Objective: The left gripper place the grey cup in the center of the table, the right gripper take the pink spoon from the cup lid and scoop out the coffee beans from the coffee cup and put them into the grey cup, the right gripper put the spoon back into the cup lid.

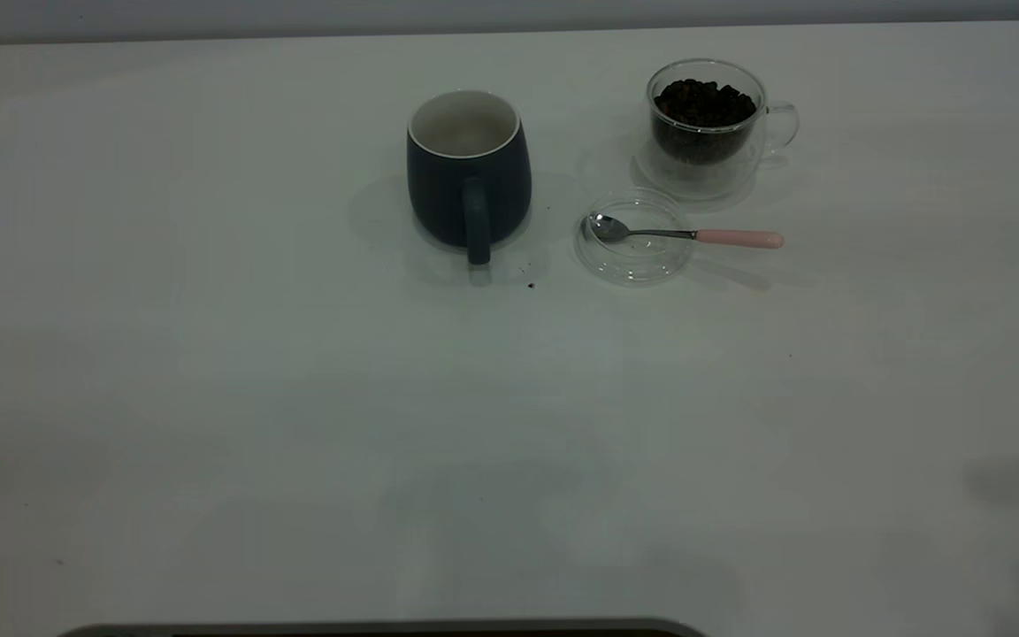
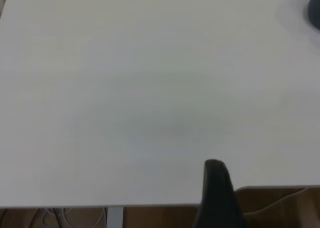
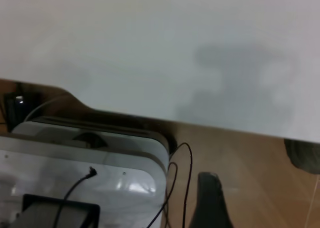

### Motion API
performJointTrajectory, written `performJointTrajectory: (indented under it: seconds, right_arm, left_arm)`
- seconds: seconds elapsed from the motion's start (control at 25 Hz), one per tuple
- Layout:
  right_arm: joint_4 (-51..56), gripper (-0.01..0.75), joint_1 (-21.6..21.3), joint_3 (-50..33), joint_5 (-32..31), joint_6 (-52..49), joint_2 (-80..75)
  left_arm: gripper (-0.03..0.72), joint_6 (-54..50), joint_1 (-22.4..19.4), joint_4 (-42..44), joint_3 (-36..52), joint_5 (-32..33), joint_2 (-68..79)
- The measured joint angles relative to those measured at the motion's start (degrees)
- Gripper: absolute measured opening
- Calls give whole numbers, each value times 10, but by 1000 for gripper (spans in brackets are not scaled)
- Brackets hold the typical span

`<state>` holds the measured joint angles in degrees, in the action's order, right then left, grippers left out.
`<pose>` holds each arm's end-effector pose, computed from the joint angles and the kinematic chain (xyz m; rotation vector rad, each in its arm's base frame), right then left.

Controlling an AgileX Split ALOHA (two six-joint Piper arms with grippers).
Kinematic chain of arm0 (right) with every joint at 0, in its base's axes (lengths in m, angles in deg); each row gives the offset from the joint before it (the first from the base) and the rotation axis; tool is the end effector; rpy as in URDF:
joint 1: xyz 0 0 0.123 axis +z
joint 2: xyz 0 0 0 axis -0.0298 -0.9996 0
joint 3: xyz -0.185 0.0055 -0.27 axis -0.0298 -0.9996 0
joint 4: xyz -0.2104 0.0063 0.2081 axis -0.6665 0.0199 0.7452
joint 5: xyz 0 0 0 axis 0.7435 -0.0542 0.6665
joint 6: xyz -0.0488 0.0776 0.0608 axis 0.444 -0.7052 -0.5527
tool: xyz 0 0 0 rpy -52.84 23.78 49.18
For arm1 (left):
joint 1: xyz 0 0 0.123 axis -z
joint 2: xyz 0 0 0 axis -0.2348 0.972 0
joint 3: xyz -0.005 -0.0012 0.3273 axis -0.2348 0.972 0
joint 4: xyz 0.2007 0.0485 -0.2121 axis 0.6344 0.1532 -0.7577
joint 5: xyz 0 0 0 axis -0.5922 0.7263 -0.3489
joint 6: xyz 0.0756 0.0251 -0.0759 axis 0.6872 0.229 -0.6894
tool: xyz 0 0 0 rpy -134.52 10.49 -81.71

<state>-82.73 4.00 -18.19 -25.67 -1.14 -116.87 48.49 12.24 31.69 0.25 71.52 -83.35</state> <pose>0.1710 0.0166 0.3069 -0.1973 2.8273 0.1158 0.0039 -0.0010 0.2784 0.0103 2.1134 0.0198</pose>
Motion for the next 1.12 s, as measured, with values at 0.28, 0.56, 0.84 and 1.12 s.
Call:
performJointTrajectory:
  seconds: [0.28,0.56,0.84,1.12]
  right_arm:
    - [-25,591,0,-144,38,-2,236]
    - [-35,591,0,-185,63,-2,344]
    - [-35,591,0,-185,69,7,401]
    - [-34,591,0,-186,66,8,478]
  left_arm:
    - [565,0,0,0,0,0,0]
    - [565,0,0,0,0,0,0]
    - [565,1,0,0,0,0,0]
    - [565,1,0,0,0,0,0]
